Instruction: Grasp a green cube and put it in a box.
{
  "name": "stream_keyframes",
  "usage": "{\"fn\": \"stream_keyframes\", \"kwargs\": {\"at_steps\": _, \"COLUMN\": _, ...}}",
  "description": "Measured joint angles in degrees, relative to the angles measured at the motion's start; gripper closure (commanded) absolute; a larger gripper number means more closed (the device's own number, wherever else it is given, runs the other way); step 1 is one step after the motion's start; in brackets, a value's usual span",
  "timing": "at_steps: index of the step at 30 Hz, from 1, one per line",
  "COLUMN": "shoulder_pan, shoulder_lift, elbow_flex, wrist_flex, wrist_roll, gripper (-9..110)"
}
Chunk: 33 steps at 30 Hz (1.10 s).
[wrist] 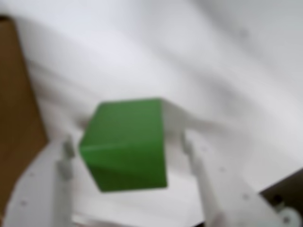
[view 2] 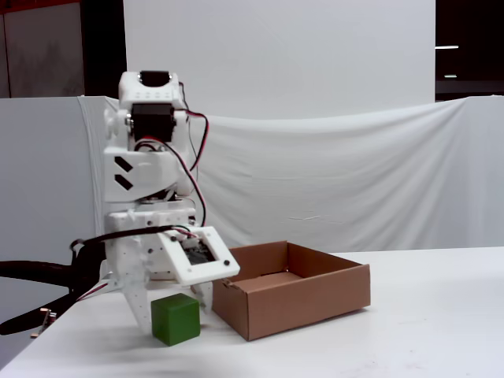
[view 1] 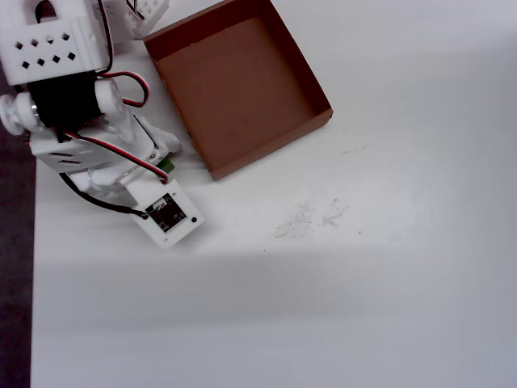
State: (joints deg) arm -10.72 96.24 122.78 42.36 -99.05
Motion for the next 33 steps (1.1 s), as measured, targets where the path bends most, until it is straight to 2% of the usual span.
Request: {"fn": "stream_keyframes", "kwargs": {"at_steps": 33, "shoulder_pan": -0.09, "shoulder_lift": -0.09, "elbow_flex": 0.0, "wrist_flex": -0.97, "wrist_roll": 0.0, "gripper": 87}}
